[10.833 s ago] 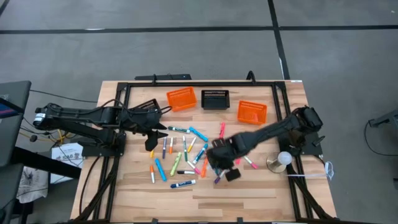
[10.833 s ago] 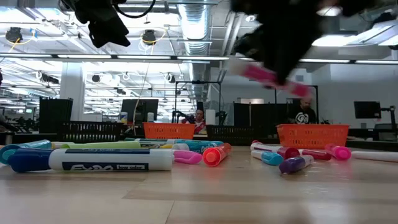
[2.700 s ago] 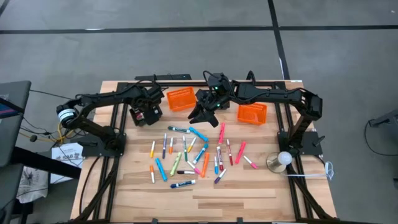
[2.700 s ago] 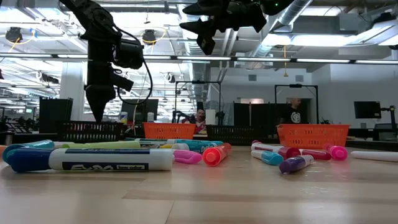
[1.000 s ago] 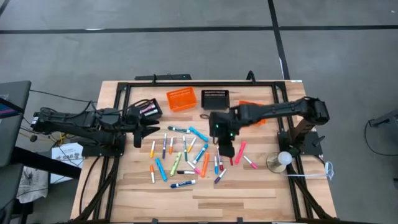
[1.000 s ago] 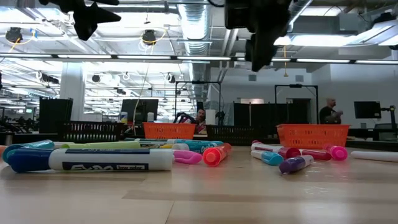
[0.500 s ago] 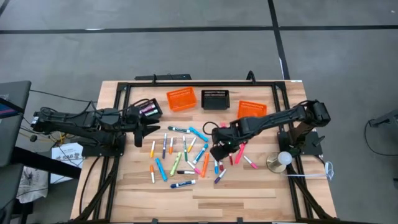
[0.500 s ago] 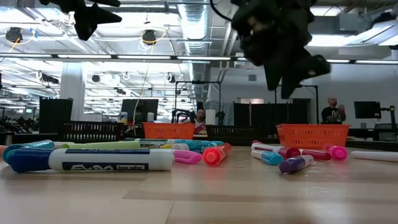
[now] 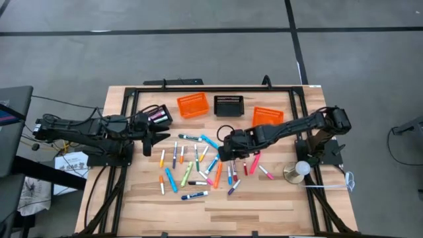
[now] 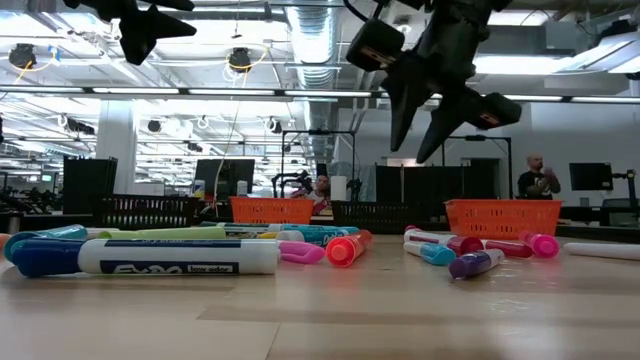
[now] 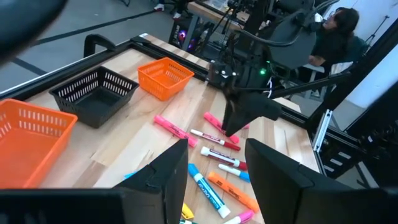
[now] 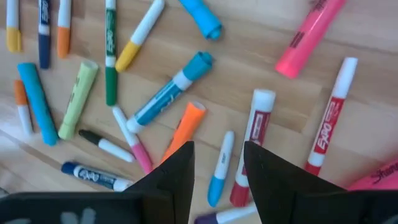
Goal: Pick & Place Markers
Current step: Put the large red marker pen into the left black bin
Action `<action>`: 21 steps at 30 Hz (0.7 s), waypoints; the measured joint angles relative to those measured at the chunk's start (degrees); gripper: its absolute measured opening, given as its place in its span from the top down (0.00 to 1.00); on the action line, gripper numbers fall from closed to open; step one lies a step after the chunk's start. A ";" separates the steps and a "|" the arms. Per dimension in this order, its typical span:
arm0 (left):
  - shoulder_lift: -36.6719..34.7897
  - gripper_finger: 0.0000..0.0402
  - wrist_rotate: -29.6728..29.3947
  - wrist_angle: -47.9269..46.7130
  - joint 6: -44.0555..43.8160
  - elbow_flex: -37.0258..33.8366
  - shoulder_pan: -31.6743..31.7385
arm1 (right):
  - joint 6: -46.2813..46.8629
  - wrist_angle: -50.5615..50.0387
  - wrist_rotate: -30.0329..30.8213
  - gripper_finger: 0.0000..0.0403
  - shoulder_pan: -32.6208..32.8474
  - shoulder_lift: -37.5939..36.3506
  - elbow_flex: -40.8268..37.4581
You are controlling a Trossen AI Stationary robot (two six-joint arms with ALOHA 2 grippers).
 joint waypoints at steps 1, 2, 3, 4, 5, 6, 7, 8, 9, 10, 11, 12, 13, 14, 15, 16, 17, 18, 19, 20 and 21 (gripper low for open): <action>0.00 0.61 0.01 0.00 0.18 0.00 0.02 | 0.02 0.00 -0.02 0.68 0.32 0.00 0.00; 0.00 0.61 0.02 0.00 0.23 0.00 0.02 | 0.13 0.00 -0.01 0.68 0.67 0.00 0.00; 0.00 0.61 0.01 0.00 0.29 0.00 0.02 | 0.51 -0.02 0.01 0.68 1.00 0.12 0.01; 0.00 0.61 0.00 0.00 0.32 0.00 0.02 | 1.12 0.05 0.02 0.68 1.26 0.73 0.11; 0.01 0.61 0.00 0.02 0.33 0.00 0.02 | 1.68 0.22 -0.09 0.68 1.46 1.40 0.13; 0.01 0.61 0.01 0.00 0.33 0.00 0.02 | 2.05 -0.18 -0.29 0.68 1.65 2.11 0.04; 0.00 0.61 0.00 0.01 0.33 0.00 0.02 | 2.44 -0.49 -0.87 0.68 1.82 3.02 -0.01; 0.00 0.61 0.00 0.02 0.35 0.00 0.02 | 2.72 0.22 -1.71 0.68 1.90 4.10 0.05; 0.00 0.61 0.02 0.00 0.35 0.00 0.02 | 2.79 0.57 -2.61 0.68 1.97 5.15 0.11; 0.00 0.61 0.02 0.00 0.35 0.00 0.02 | 2.69 0.05 -3.10 0.68 2.03 6.25 0.08; 0.00 0.61 0.00 0.04 0.35 0.00 0.02 | 2.60 -0.24 -3.21 0.68 2.03 7.17 0.00; 0.00 0.61 0.01 0.03 0.61 0.00 0.02 | 2.66 -0.12 -3.25 0.68 2.03 7.89 0.00; 0.02 0.61 0.01 0.00 1.15 -0.01 0.00 | 2.84 -0.07 -3.25 0.68 1.99 8.59 0.00; 0.00 0.61 0.01 0.01 1.56 -0.02 -0.01 | 2.83 -0.04 -3.27 0.68 1.89 9.18 0.02; 0.00 0.61 0.00 0.03 1.96 -0.02 0.00 | 2.82 -0.01 -3.29 0.68 1.73 9.68 0.02; 0.00 0.61 0.02 0.00 2.45 -0.02 0.00 | 2.83 -0.05 -3.28 0.68 1.63 10.28 0.02; 0.00 0.61 0.02 0.00 2.82 -0.02 0.00 | 2.84 0.07 -3.27 0.68 1.63 10.81 0.02; 0.00 0.61 0.02 0.02 3.03 -0.02 0.00 | 2.77 -0.04 -3.25 0.68 1.61 11.14 0.02; 0.00 0.61 0.00 0.02 3.10 -0.02 0.00 | 2.61 -0.14 -3.21 0.68 1.61 11.35 0.00; 0.00 0.61 0.02 0.02 3.10 -0.02 0.00 | 2.58 0.06 -3.23 0.68 1.60 11.65 0.07; 0.00 0.61 0.02 0.02 3.12 -0.02 0.00 | 2.56 0.17 -3.25 0.68 1.41 11.97 0.13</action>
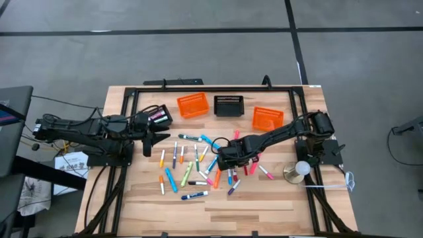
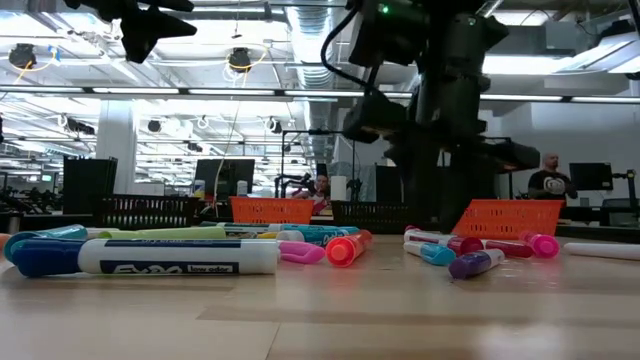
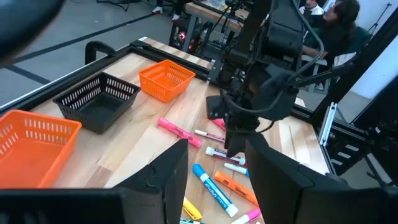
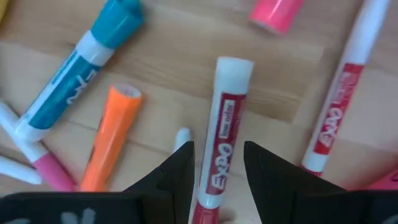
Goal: Pick & Place Markers
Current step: Put the large red marker pen into the left black bin
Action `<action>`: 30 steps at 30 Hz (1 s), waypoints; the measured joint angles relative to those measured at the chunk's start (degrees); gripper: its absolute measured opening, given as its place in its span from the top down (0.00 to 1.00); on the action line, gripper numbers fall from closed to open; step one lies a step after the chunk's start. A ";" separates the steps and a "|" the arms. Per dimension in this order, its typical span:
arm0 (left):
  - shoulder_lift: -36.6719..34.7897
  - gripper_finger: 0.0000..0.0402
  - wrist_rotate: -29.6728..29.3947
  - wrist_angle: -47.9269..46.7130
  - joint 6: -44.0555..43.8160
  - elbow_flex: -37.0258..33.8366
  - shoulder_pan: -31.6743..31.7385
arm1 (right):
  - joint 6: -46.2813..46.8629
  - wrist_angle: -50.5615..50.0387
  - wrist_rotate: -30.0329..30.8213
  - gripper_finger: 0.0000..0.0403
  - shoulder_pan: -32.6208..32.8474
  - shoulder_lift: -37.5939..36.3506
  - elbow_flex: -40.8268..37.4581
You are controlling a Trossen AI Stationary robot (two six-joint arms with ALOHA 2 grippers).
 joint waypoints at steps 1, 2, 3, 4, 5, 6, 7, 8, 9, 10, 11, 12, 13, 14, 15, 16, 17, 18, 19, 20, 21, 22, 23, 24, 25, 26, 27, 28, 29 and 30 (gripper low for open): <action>0.00 0.61 0.00 0.00 0.00 0.00 0.00 | -0.03 -0.57 -0.01 0.68 -0.11 0.21 -0.04; 0.00 0.61 0.00 -0.01 0.00 0.00 0.00 | -0.11 -1.53 0.04 0.68 -0.12 0.25 -0.10; 0.00 0.61 0.00 0.00 0.00 0.00 0.00 | -0.15 -1.94 0.32 0.68 -0.10 0.36 -0.10; 0.00 0.61 0.00 0.00 0.00 0.00 0.00 | -0.17 -1.76 0.59 0.68 -0.15 0.74 -0.02; 0.00 0.61 0.00 0.00 0.00 0.00 0.00 | -0.24 -1.75 0.89 0.68 -0.20 1.07 -0.03; 0.00 0.61 0.00 0.00 0.00 0.00 0.00 | -0.56 -2.22 1.07 0.68 -0.20 1.17 -0.12; 0.00 0.61 0.00 0.00 0.00 0.00 0.00 | -0.95 -2.38 1.12 0.68 -0.17 1.28 -0.17; 0.00 0.61 0.00 0.00 0.00 0.00 0.00 | -1.11 -1.42 1.21 0.68 -0.15 1.68 -0.03; 0.00 0.61 0.00 0.00 0.00 0.00 0.00 | -1.21 -0.71 1.30 0.68 -0.15 2.06 0.07; 0.00 0.61 0.00 0.00 0.00 0.00 0.00 | -1.29 -1.16 1.45 0.68 -0.15 2.22 -0.06; -0.01 0.61 0.00 0.02 0.00 0.00 0.00 | -1.55 -1.51 1.56 0.68 -0.13 2.24 -0.11; 0.00 0.61 0.00 0.01 0.00 0.00 0.01 | -1.65 -1.03 1.74 0.68 -0.15 2.78 -0.02; 0.02 0.61 0.01 -0.01 0.01 0.00 0.02 | -1.66 -1.24 1.68 0.68 -0.16 2.94 0.19; 0.00 0.61 0.00 0.00 0.00 0.00 0.01 | -1.68 -1.25 1.69 0.68 -0.17 2.92 0.10; -0.01 0.61 0.00 0.08 0.00 0.00 0.01 | -1.69 -1.20 1.75 0.68 -0.15 2.92 0.11; -0.02 0.61 0.00 0.06 0.00 0.00 0.00 | -1.67 -1.18 1.78 0.68 -0.13 2.92 0.09; 0.00 0.61 0.00 0.00 0.00 0.00 0.02 | -1.69 -1.20 1.94 0.68 -0.13 2.92 0.09; 0.00 0.61 0.00 0.04 0.02 0.00 0.00 | -1.69 -1.20 2.18 0.68 -0.13 2.92 0.09; 0.00 0.61 0.00 0.04 0.00 0.00 0.00 | -1.69 -1.18 2.28 0.68 -0.13 2.90 0.09; 0.02 0.61 0.00 0.04 0.02 0.00 0.02 | -1.70 -1.17 2.40 0.68 -0.13 2.83 0.09; 0.01 0.61 0.01 0.02 0.01 0.00 0.02 | -1.73 -1.15 2.58 0.68 -0.13 2.83 0.07; 0.00 0.61 0.00 0.04 0.02 0.00 0.02 | -1.72 -1.09 2.68 0.68 -0.13 2.83 0.07; 0.00 0.61 0.00 0.04 0.02 0.00 0.02 | -1.73 -1.07 2.79 0.68 -0.13 2.82 0.04; 0.00 0.61 0.00 0.02 0.02 0.00 0.02 | -1.74 -1.06 2.85 0.68 -0.13 2.83 0.04; 0.00 0.61 0.00 0.03 0.02 0.00 0.02 | -1.75 -1.04 2.90 0.68 -0.13 2.83 0.04; 0.00 0.61 0.00 0.04 0.00 0.00 0.02 | -1.75 -1.02 2.92 0.68 -0.13 2.81 0.02; 0.00 0.61 0.00 0.04 0.02 0.00 0.02 | -1.75 -1.02 3.00 0.68 -0.13 2.81 0.02; 0.00 0.61 0.00 0.02 0.02 0.00 0.02 | -1.75 -1.00 3.08 0.68 -0.13 2.81 0.02; 0.00 0.61 0.00 0.04 0.02 0.00 0.02 | -1.75 -0.96 3.16 0.68 -0.13 2.83 0.00; 0.00 0.61 0.00 0.04 0.02 0.00 0.02 | -1.71 -0.95 3.19 0.68 -0.13 2.82 0.00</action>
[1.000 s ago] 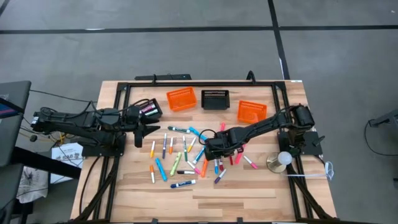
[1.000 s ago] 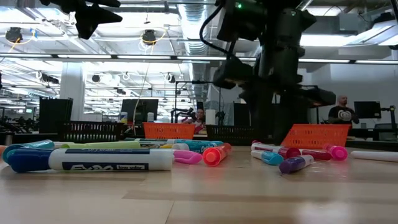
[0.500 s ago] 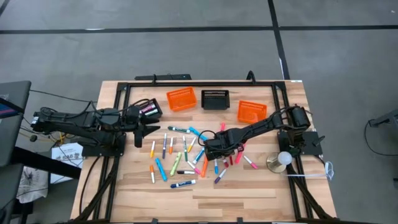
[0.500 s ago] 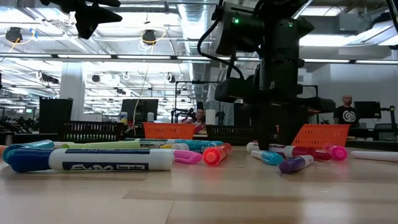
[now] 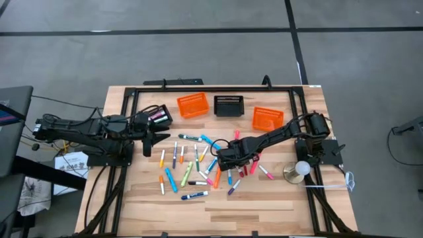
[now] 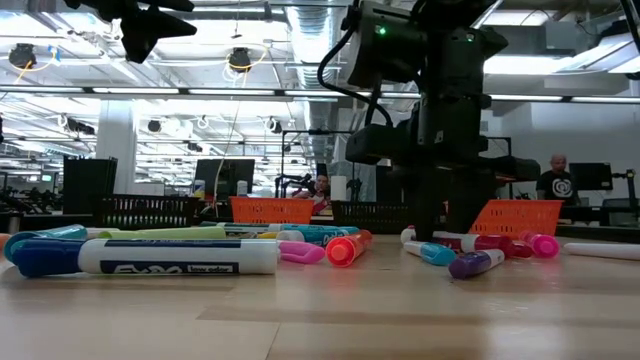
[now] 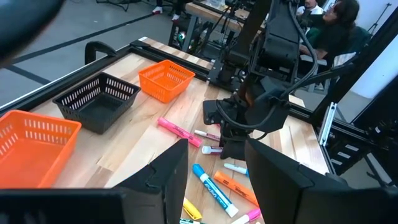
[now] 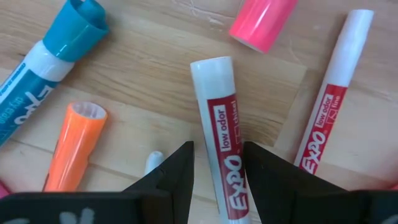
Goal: Pick & Place Markers
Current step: Put the large red marker pen into the left black bin
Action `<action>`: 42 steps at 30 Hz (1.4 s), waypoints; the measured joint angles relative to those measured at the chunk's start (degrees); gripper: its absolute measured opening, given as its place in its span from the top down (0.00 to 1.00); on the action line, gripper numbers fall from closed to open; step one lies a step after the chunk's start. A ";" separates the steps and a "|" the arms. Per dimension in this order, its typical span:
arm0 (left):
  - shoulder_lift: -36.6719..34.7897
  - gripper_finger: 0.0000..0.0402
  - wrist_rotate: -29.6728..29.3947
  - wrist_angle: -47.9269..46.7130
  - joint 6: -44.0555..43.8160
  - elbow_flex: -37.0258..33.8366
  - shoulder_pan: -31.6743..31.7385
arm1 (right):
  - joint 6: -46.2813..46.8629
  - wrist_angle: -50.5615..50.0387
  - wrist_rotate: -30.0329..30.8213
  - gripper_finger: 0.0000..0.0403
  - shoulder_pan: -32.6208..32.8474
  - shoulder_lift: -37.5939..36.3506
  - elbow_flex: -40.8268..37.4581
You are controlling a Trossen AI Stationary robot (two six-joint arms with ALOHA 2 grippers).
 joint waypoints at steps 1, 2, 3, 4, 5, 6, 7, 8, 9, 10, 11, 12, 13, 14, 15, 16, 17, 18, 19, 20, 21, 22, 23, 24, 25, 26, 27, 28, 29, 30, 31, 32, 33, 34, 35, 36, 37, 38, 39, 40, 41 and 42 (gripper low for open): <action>0.00 0.61 0.00 -0.01 0.00 0.00 0.00 | 0.00 0.09 0.02 0.68 0.00 -0.01 -0.02; 0.00 0.61 0.00 -0.01 0.00 0.00 0.00 | -0.03 0.25 0.02 0.68 0.00 -0.01 -0.02; 0.00 0.61 0.00 -0.01 0.00 0.00 0.00 | -0.04 0.39 0.02 0.68 0.00 -0.01 -0.04; 0.00 0.61 0.00 -0.02 0.00 0.00 0.00 | -0.01 0.46 0.03 0.68 0.00 -0.01 -0.07; 0.00 0.61 0.00 0.00 0.00 0.00 0.00 | -0.03 0.49 0.04 0.68 0.01 -0.01 -0.07; 0.00 0.61 0.00 0.00 -0.02 0.00 0.00 | -0.04 0.49 0.04 0.68 0.00 -0.01 -0.07; 0.00 0.61 0.00 0.00 0.00 0.00 0.00 | -0.04 0.47 0.04 0.68 0.00 -0.01 -0.07; 0.00 0.61 0.00 -0.02 0.00 0.00 0.00 | -0.01 0.46 0.04 0.68 0.00 -0.01 -0.07; 0.00 0.61 0.00 0.00 0.00 0.00 0.00 | -0.02 0.47 -0.07 0.68 0.00 -0.01 -0.07; 0.00 0.61 0.00 -0.01 -0.01 0.00 0.00 | 0.00 0.47 -0.23 0.68 0.00 -0.01 -0.07; 0.00 0.61 0.00 0.00 -0.01 0.00 0.00 | 0.00 0.47 -0.32 0.68 0.00 -0.01 -0.07; 0.00 0.61 0.00 -0.01 0.00 0.00 0.00 | -0.01 0.47 -0.29 0.68 0.00 -0.01 -0.07; 0.00 0.61 0.00 -0.01 0.00 0.00 0.00 | -0.02 0.47 -0.30 0.68 0.00 -0.01 -0.07; 0.00 0.61 0.00 0.00 -0.01 0.00 0.00 | -0.02 0.47 -0.36 0.68 -0.03 -0.01 -0.07; 0.00 0.61 0.00 -0.02 0.00 0.00 0.00 | -0.02 0.47 -0.39 0.68 -0.09 -0.01 -0.07; 0.00 0.61 0.00 -0.02 0.00 0.00 0.00 | 0.00 0.47 -0.39 0.69 -0.11 -0.01 -0.07; 0.00 0.61 0.01 -0.01 0.00 0.00 0.00 | 0.00 0.45 -0.34 0.70 -0.11 -0.01 -0.07; 0.00 0.61 0.00 -0.01 0.00 0.00 0.00 | 0.00 0.41 -0.26 0.71 -0.11 -0.01 -0.07; 0.00 0.61 0.01 -0.01 0.00 0.00 0.00 | -0.02 0.33 -0.26 0.73 -0.15 -0.01 -0.07; 0.00 0.61 0.00 0.00 0.00 0.00 0.00 | -0.02 0.23 -0.28 0.75 -0.24 -0.01 -0.07; 0.00 0.61 0.01 -0.01 0.00 0.00 0.00 | -0.02 0.09 -0.35 0.76 -0.26 -0.01 -0.09; 0.00 0.61 0.00 -0.01 0.00 0.00 0.00 | -0.02 -0.01 -0.34 0.78 -0.27 -0.01 -0.09; 0.00 0.61 0.00 -0.02 0.00 0.00 0.00 | -0.02 -0.08 -0.30 0.81 -0.29 -0.01 -0.09; 0.00 0.61 0.00 0.00 0.00 0.00 0.00 | -0.04 -0.07 -0.28 0.82 -0.35 -0.01 -0.09; 0.00 0.61 0.00 -0.02 0.00 0.00 0.00 | -0.04 -0.05 -0.31 0.84 -0.39 -0.01 -0.07; 0.00 0.61 0.00 0.00 0.00 0.00 0.00 | -0.06 -0.05 -0.29 0.86 -0.39 -0.01 -0.04; 0.00 0.61 0.00 -0.01 0.00 0.00 0.00 | -0.06 0.01 -0.26 0.87 -0.39 -0.01 -0.02; 0.00 0.61 0.00 0.00 0.00 0.00 0.00 | -0.09 0.08 -0.25 0.87 -0.39 -0.07 -0.02; 0.00 0.61 0.00 -0.01 0.00 0.00 0.00 | -0.15 0.14 -0.26 0.87 -0.39 -0.19 -0.02; 0.00 0.61 0.00 0.00 0.00 0.00 0.00 | -0.17 0.26 -0.28 0.87 -0.39 -0.29 -0.02; 0.00 0.61 0.00 0.00 0.00 0.00 0.00 | -0.17 0.25 -0.34 0.86 -0.39 -0.29 0.06; 0.00 0.61 0.00 0.00 0.00 0.00 0.00 | -0.52 -0.10 -0.36 0.86 -0.46 -0.29 0.48; 0.00 0.61 0.02 -0.02 0.00 0.00 0.00 | -1.51 -0.46 -0.40 0.85 -0.58 -0.53 1.09; 0.00 0.61 0.00 0.00 0.00 0.00 0.00 | -2.52 -1.01 -0.63 0.85 -0.76 -0.94 1.66; 0.00 0.61 0.01 0.02 0.00 0.00 0.00 | -3.27 -1.25 -1.17 0.85 -1.06 -1.32 2.41; 0.00 0.61 0.00 0.01 0.00 0.00 0.00 | -4.23 -1.07 -1.42 0.85 -1.39 -1.70 3.23; 0.02 0.61 0.02 0.00 0.00 0.00 0.00 | -5.39 -1.13 -1.67 0.85 -1.69 -2.34 3.53; 0.00 0.61 0.02 0.04 0.00 0.00 0.00 | -6.50 -2.05 -1.89 0.85 -2.15 -2.97 4.11; 0.00 0.61 0.02 0.19 0.00 0.00 0.00 | -7.47 -1.84 -2.22 0.85 -2.60 -3.53 5.05; -0.01 0.61 0.04 0.26 0.00 0.00 0.00 | -8.55 -1.25 -2.49 0.85 -3.10 -4.39 5.71; 0.00 0.61 0.04 0.36 0.00 0.00 -0.03 | -9.85 -1.58 -2.70 0.85 -3.71 -5.46 6.33; 0.09 0.61 0.03 0.70 0.00 0.00 -0.04 | -10.96 -1.81 -2.88 0.85 -4.25 -6.56 7.01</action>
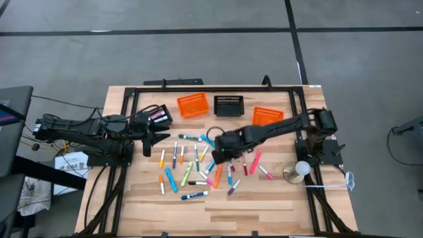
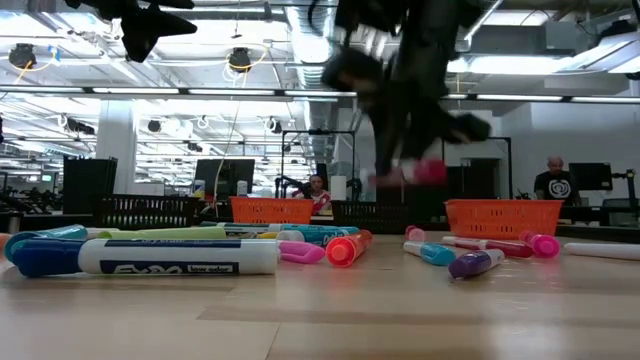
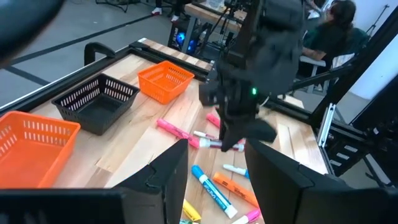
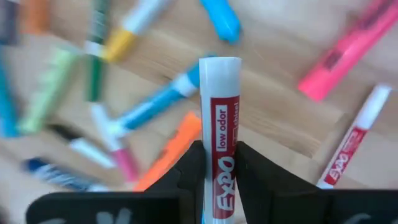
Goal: Pick & Place Markers
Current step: Put the large red marker pen into the left black bin
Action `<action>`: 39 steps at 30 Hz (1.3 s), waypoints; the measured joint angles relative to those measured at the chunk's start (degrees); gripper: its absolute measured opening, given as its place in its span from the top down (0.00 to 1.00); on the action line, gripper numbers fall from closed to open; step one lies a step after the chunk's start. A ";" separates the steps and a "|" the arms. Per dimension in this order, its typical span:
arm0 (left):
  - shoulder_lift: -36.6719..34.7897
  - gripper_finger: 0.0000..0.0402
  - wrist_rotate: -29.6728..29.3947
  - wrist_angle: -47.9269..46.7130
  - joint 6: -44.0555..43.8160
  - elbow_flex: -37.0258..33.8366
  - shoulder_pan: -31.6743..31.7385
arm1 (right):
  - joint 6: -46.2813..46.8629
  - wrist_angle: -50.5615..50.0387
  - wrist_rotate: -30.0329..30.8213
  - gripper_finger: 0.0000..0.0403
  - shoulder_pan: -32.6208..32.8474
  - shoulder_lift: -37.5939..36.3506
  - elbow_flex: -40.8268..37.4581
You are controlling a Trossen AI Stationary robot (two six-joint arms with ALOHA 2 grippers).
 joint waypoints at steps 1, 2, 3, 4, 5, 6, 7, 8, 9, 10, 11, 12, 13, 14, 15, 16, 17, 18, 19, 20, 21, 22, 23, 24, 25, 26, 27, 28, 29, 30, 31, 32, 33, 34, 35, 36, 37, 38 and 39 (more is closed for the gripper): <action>-0.13 0.61 0.00 0.12 0.00 0.00 0.01 | -1.00 0.38 -0.05 0.85 -0.60 -1.11 0.65; -0.09 0.61 0.02 0.10 0.00 0.00 0.00 | -2.37 0.92 -0.09 0.85 -1.27 -2.16 1.16; 0.21 0.61 0.02 0.44 0.00 0.00 0.00 | -4.10 1.74 -0.10 0.85 -1.98 -3.34 1.52; 0.17 0.61 0.08 0.83 0.00 0.00 0.00 | -5.37 2.69 -0.14 0.85 -2.62 -4.68 1.79; 0.20 0.61 0.17 0.75 -0.01 -0.02 0.00 | -6.46 3.99 -0.13 0.85 -3.40 -5.85 2.00; 0.31 0.61 0.44 0.95 -0.04 -0.02 0.02 | -7.98 6.78 -0.18 0.85 -4.18 -7.16 2.18; 0.37 0.61 0.73 1.36 -0.21 -0.02 0.02 | -9.71 9.52 -0.17 0.85 -4.84 -8.40 2.21; 0.45 0.61 1.01 1.57 -0.25 -0.02 0.00 | -11.60 11.79 -0.17 0.85 -5.54 -9.46 2.20; 0.62 0.61 1.53 2.26 -0.29 -0.02 0.02 | -13.78 15.41 -0.29 0.85 -6.21 -10.33 2.20; 0.66 0.61 2.28 3.17 -0.29 -0.02 0.02 | -16.21 19.08 -0.33 0.85 -6.67 -11.07 2.21; 0.71 0.61 2.70 3.65 -0.35 0.00 0.00 | -18.85 21.92 -0.34 0.85 -7.05 -11.66 2.21; 0.94 0.61 3.57 4.67 -0.41 0.00 0.00 | -21.52 25.60 -0.60 0.85 -7.39 -12.01 2.21; 0.97 0.61 3.95 5.88 -0.42 0.00 0.00 | -24.25 29.05 -1.28 0.85 -7.58 -12.42 2.23; 1.06 0.61 4.35 6.37 -0.41 -0.02 0.00 | -26.79 31.32 -1.92 0.85 -7.67 -12.74 2.21; 1.21 0.61 4.48 7.00 -0.43 -0.02 0.00 | -28.91 34.68 -2.36 0.85 -7.79 -12.57 2.21; 1.31 0.61 4.57 8.01 -0.42 -0.01 0.00 | -30.74 38.16 -2.52 0.85 -7.76 -12.41 2.33; 1.36 0.61 4.63 8.60 -0.42 -0.01 0.00 | -32.51 39.88 -2.52 0.85 -7.65 -12.39 2.23; 1.58 0.61 4.60 9.53 -0.42 -0.01 0.00 | -33.96 42.33 -2.50 0.85 -7.62 -11.98 2.14; 1.65 0.61 4.61 10.47 -0.42 0.00 0.02 | -35.14 46.08 -2.50 0.85 -7.62 -11.28 2.26; 1.75 0.61 4.63 10.82 -0.42 0.00 0.02 | -35.74 47.83 -2.49 0.85 -7.64 -11.04 2.26; 2.03 0.61 4.63 11.29 -0.42 0.00 0.00 | -36.11 48.82 -2.47 0.85 -7.64 -11.03 2.08; 2.32 0.61 4.63 12.62 -0.50 0.00 0.00 | -36.39 51.17 -2.35 0.85 -7.64 -10.44 2.12; 2.36 0.61 4.69 13.21 -0.71 0.00 0.00 | -36.49 53.63 -2.24 0.85 -7.64 -9.58 2.40; 2.42 0.61 4.69 13.81 -1.03 0.00 0.01 | -36.43 54.58 -2.30 0.85 -7.64 -9.21 2.35; 2.91 0.61 4.68 15.33 -1.53 0.00 0.04 | -36.26 54.81 -2.71 0.85 -7.64 -8.99 2.08; 3.18 0.61 4.68 16.67 -1.83 0.00 0.03 | -36.21 56.69 -3.15 0.85 -7.50 -8.11 2.10; 3.33 0.61 4.67 17.16 -1.99 0.00 0.05 | -36.18 58.94 -3.19 0.85 -7.29 -6.99 2.53; 3.61 0.61 4.67 17.57 -2.06 0.00 0.04 | -36.18 60.16 -3.31 0.85 -7.11 -6.49 2.55; 4.17 0.61 4.67 19.05 -2.12 0.00 0.02 | -36.18 60.82 -3.52 0.85 -6.83 -6.21 2.35; 4.39 0.60 4.69 19.78 -2.25 0.04 0.04 | -36.19 62.52 -3.88 0.85 -6.51 -5.60 2.38; 4.39 0.60 4.65 19.46 -2.38 0.04 0.04 | -36.20 63.89 -3.98 0.85 -6.26 -4.78 2.74; 4.78 0.60 4.50 19.74 -2.40 0.02 0.04 | -36.18 64.40 -4.01 0.85 -6.06 -4.36 2.97; 5.30 0.59 4.50 20.40 -2.56 0.02 0.04 | -36.19 63.96 -4.24 0.85 -5.91 -4.24 2.97; 5.59 0.58 4.50 20.39 -3.16 0.02 0.04 | -36.25 63.90 -4.42 0.85 -5.72 -4.06 3.08; 5.68 0.57 4.43 20.06 -3.70 0.02 0.07 | -36.52 64.09 -4.42 0.85 -5.63 -3.51 3.56; 6.00 0.56 4.39 20.26 -4.08 0.02 0.18 | -36.62 65.13 -4.42 0.85 -5.66 -2.99 3.99; 6.57 0.54 4.40 20.94 -4.69 0.02 0.41 | -36.61 64.90 -4.52 0.85 -5.72 -2.97 3.93; 7.01 0.53 4.42 21.16 -5.31 0.02 0.60 | -36.62 64.79 -4.72 0.85 -5.68 -2.96 3.91; 7.59 0.52 4.48 21.20 -6.07 0.02 0.60 | -36.68 64.90 -4.71 0.85 -5.55 -2.42 4.36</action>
